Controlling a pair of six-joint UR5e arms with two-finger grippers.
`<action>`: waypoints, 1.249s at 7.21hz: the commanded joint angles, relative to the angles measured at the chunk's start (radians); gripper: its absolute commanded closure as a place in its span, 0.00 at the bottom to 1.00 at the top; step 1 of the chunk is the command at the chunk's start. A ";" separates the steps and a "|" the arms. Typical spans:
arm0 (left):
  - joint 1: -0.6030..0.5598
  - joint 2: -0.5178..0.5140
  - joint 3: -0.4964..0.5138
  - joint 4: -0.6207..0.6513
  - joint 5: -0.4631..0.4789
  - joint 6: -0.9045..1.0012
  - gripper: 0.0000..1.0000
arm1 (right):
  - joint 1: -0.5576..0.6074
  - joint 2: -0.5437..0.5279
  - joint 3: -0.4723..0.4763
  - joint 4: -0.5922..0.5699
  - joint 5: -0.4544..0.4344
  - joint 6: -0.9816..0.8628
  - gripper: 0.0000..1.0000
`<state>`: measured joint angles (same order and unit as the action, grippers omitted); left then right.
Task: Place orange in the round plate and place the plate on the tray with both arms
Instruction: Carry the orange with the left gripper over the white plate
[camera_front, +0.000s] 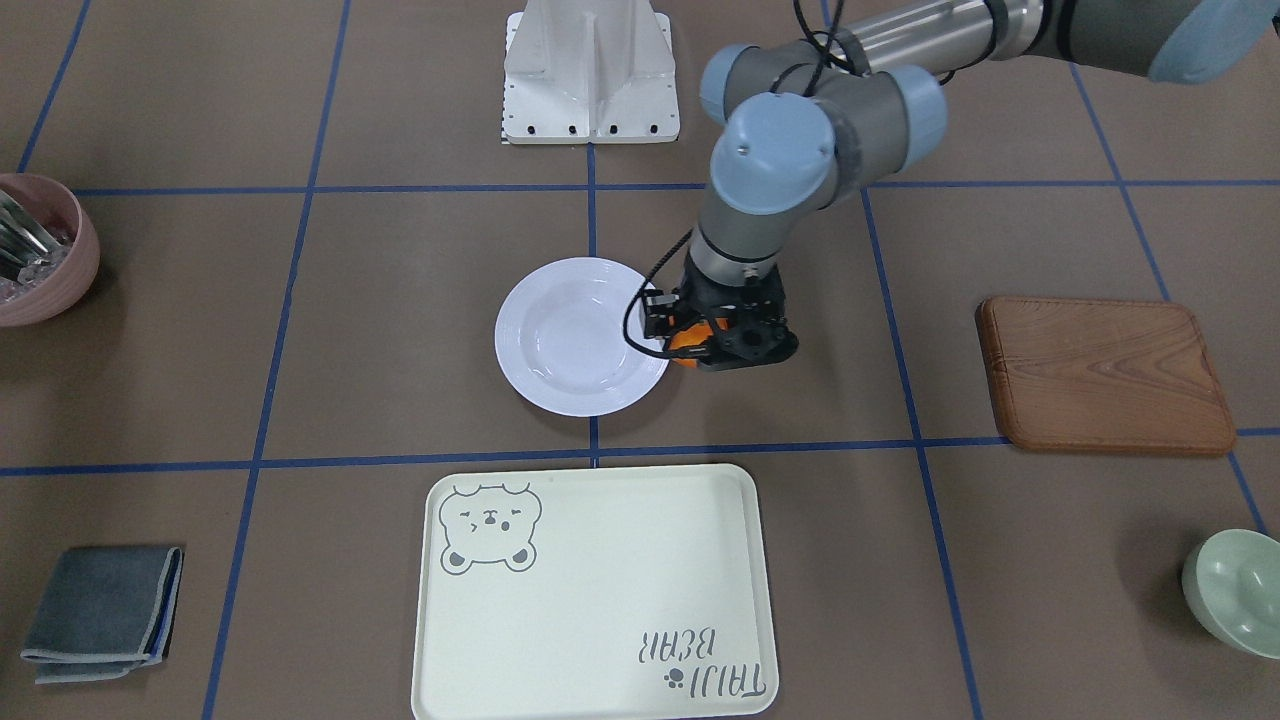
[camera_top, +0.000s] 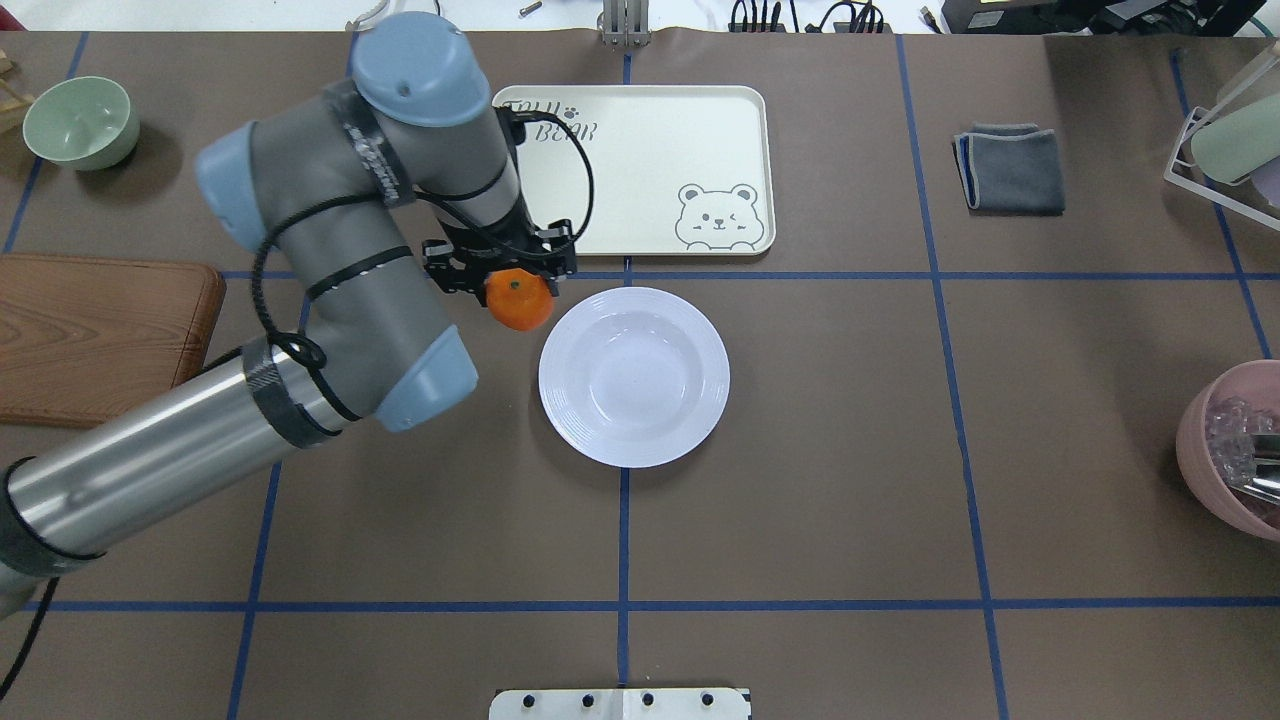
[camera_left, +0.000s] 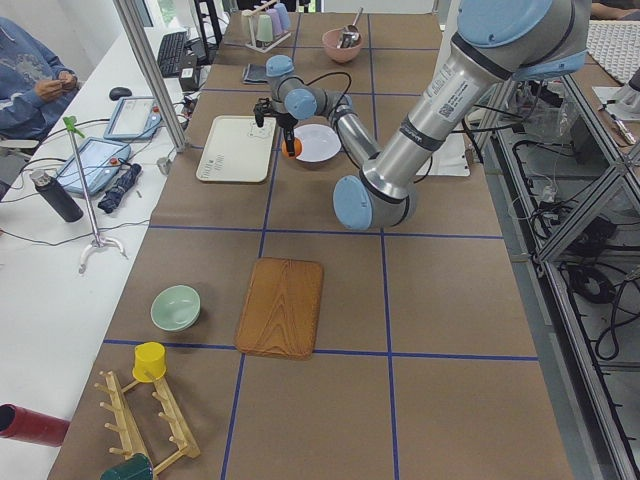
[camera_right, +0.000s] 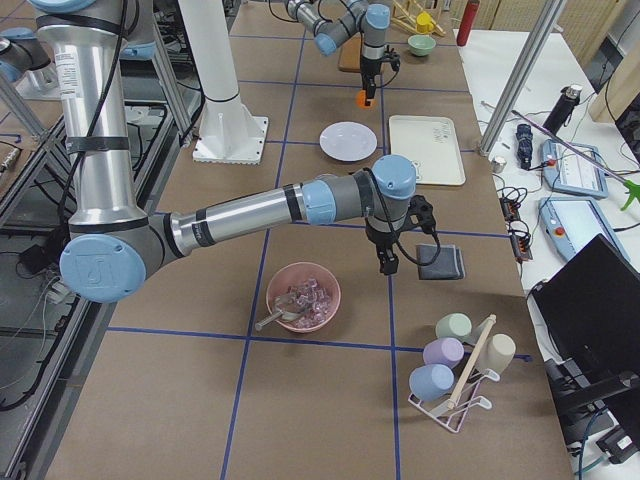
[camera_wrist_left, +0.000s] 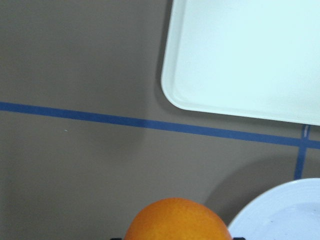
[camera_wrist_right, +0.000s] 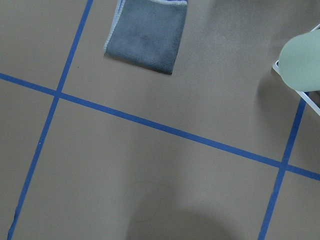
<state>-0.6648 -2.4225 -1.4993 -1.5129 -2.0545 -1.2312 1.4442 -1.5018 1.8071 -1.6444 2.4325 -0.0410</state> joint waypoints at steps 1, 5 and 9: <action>0.097 -0.116 0.134 -0.010 0.083 -0.059 0.97 | -0.005 0.000 0.003 0.000 -0.001 0.010 0.00; 0.157 -0.119 0.178 -0.050 0.117 -0.059 0.88 | -0.008 0.000 0.001 0.000 -0.001 0.010 0.00; 0.159 -0.135 0.221 -0.090 0.120 -0.057 0.87 | -0.008 0.000 0.001 0.000 -0.001 0.010 0.00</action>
<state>-0.5068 -2.5556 -1.2874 -1.5910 -1.9352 -1.2890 1.4359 -1.5018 1.8086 -1.6444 2.4314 -0.0307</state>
